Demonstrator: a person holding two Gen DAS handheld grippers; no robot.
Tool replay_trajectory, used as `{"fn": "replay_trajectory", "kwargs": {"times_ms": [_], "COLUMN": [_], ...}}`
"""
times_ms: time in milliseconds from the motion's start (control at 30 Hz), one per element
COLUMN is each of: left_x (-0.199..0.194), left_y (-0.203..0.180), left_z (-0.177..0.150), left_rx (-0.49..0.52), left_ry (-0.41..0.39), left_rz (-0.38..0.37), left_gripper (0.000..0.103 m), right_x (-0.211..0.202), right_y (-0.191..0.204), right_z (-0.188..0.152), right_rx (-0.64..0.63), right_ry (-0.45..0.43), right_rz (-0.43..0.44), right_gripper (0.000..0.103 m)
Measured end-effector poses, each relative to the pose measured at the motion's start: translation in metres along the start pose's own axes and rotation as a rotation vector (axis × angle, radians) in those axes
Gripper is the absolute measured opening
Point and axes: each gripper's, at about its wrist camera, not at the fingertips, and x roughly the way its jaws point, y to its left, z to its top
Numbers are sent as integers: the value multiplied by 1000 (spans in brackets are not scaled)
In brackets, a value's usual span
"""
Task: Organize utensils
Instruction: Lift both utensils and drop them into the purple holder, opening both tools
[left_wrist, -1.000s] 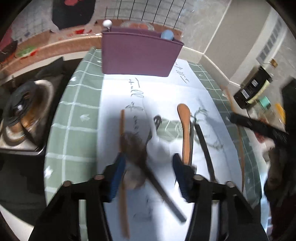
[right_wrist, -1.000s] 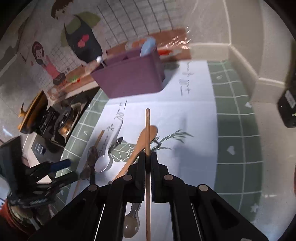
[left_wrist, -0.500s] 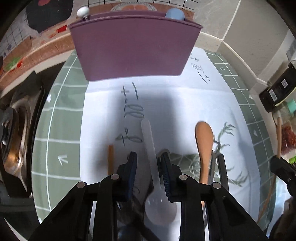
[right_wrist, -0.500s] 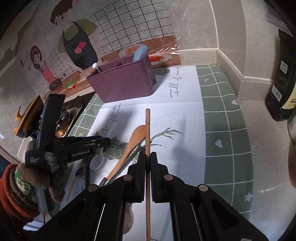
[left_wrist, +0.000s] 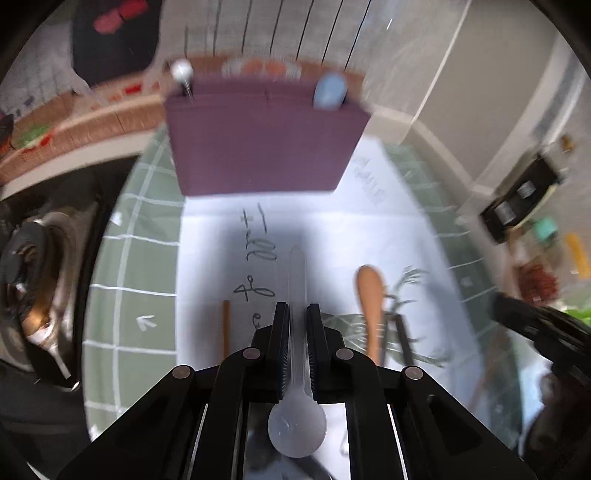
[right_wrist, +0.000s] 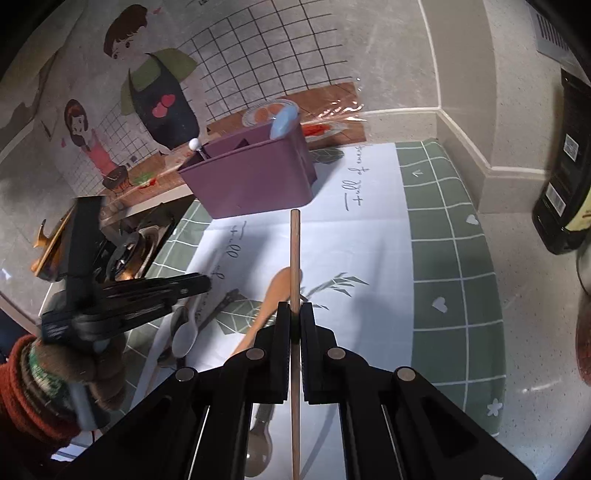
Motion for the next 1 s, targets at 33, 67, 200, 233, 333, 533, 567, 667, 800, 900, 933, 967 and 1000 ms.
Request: {"fn": "replay_trajectory", "kwargs": {"times_ms": [33, 67, 200, 233, 333, 533, 567, 667, 800, 900, 933, 967, 1000], "left_x": [-14, -23, -56, -66, -106, -198, -205, -203, -160, -121, -107, -95, -85], "left_y": [1, 3, 11, 12, 7, -10, -10, -4, 14, 24, 28, 33, 37], "left_z": [-3, -5, -7, -3, 25, 110, 122, 148, 175, 187, 189, 191, 189], "left_rx": [-4, -9, -31, -35, -23, 54, 57, 35, -38, -77, -91, -107, -119], "left_ry": [-32, -50, -122, -153, -297, -684, -741, -801, -768, -720, -704, -691, -678], "left_rz": [-17, -28, -49, -55, -89, -111, -102, -94, -95, -68, -58, -50, -48], "left_gripper": [10, 10, 10, 10, 10, 10, 10, 10, 10, 10, 10, 10, 10], "right_x": [-1, -3, -7, -9, -28, -118, -129, -140, -113, -73, -59, -39, -25], "right_y": [2, 5, 13, 15, 26, 86, 95, 111, 104, 87, 81, 74, 71], "right_z": [1, 1, 3, 5, 29, 127, 142, 179, 212, 229, 234, 238, 241], "right_rx": [-3, -12, -16, -10, -18, -210, -238, -280, -266, -223, -204, -184, -175], "right_ry": [-3, -9, -29, -39, -98, -406, -452, -540, -542, -502, -483, -463, -446], "right_rz": [1, 1, -2, 4, 36, -11, -22, -50, -9, 25, 40, 50, 53], "right_gripper": [5, 5, 5, 5, 5, 5, 5, 5, 5, 5, 5, 5, 5]}}
